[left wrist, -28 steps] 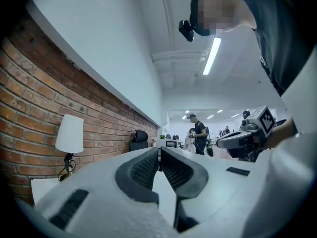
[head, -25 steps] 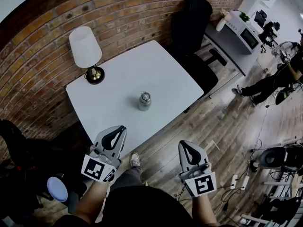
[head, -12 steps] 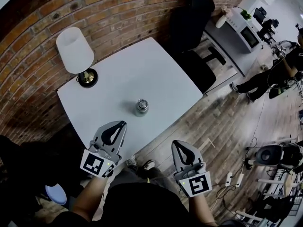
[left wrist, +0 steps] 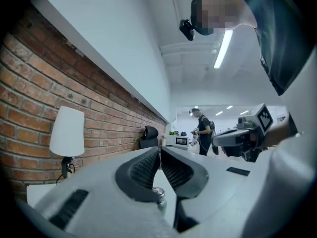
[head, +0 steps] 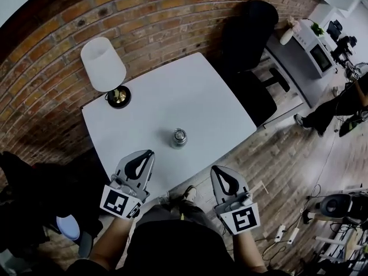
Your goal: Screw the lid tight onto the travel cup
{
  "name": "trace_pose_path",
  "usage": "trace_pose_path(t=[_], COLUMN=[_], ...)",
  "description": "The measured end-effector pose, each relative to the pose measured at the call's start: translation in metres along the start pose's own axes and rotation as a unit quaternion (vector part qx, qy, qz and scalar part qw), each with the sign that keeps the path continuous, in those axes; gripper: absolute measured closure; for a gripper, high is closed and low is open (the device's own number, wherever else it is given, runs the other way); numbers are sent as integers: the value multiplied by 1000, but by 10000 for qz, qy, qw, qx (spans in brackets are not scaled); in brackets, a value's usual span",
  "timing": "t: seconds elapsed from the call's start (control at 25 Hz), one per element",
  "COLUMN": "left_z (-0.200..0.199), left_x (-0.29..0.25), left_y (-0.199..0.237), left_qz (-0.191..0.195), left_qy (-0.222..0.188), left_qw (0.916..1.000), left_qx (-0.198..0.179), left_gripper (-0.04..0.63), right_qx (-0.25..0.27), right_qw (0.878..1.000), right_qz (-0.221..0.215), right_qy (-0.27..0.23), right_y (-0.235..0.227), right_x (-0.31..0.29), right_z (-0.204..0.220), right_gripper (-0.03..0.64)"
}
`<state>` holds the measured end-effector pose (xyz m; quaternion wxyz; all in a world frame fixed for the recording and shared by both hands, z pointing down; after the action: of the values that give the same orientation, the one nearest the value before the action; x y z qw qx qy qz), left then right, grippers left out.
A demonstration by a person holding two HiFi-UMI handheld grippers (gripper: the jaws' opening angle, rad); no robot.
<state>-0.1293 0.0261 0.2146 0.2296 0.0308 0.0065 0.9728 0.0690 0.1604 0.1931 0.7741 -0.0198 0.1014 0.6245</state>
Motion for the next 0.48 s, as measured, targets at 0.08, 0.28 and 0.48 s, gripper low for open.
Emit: trace_pose_path(t=[0.08, 0.28, 0.48], left_z=[-2, 16, 47], left_x=[-4, -7, -21], left_y=[0, 0, 0], left_qz=[-22, -254, -275], left_qy=[51, 265, 560], left_qw=[9999, 9993, 9980], left_qx=[-133, -46, 141], left_gripper=[558, 557, 557], right_qx=[45, 90, -32], right_qw=[10000, 9996, 9983], right_qz=[-25, -276, -531], right_qy=[-35, 72, 221], right_y=[-9, -20, -31], right_x=[-7, -23, -49], right_z=[-1, 14, 45], right_gripper=[604, 604, 603])
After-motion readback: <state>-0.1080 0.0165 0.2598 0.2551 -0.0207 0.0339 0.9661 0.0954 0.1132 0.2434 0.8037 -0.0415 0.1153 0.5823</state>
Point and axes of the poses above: the fingertips, and each gripper's own axes: x backward along the fingers, y to its left, z out of its underside, the point moved 6 cm from there along x, backward along the fingers, and after that the axes turned 1 degree about -y, right-handed, at the moved point
